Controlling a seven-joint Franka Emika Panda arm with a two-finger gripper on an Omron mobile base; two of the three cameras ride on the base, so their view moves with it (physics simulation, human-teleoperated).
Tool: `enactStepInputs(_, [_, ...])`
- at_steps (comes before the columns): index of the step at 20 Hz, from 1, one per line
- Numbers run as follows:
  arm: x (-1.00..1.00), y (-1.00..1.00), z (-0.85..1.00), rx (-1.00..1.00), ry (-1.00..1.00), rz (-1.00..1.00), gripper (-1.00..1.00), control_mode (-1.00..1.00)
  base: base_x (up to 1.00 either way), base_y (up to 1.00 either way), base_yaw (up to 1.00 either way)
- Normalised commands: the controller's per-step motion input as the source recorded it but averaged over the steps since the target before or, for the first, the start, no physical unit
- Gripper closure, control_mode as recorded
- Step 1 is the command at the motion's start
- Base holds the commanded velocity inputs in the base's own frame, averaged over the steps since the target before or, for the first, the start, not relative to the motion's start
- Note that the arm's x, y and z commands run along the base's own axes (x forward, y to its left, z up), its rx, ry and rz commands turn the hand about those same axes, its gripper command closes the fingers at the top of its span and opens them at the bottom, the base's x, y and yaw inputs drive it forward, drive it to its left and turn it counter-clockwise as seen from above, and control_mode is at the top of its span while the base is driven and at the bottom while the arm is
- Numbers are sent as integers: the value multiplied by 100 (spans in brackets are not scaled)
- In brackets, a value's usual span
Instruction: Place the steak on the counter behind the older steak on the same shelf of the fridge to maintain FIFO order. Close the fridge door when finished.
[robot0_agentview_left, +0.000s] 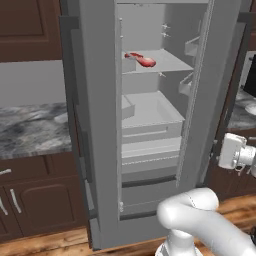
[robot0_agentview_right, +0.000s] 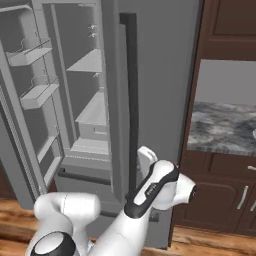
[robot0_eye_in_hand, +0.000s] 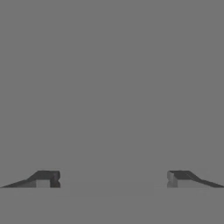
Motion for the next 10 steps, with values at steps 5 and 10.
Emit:
enactStepInputs(5, [58,91,3,-2,6,-11,-100,-100,0,0,0])
enactStepInputs(10, [79,57,0,0,11,-21,-100,-100,0,0,0])
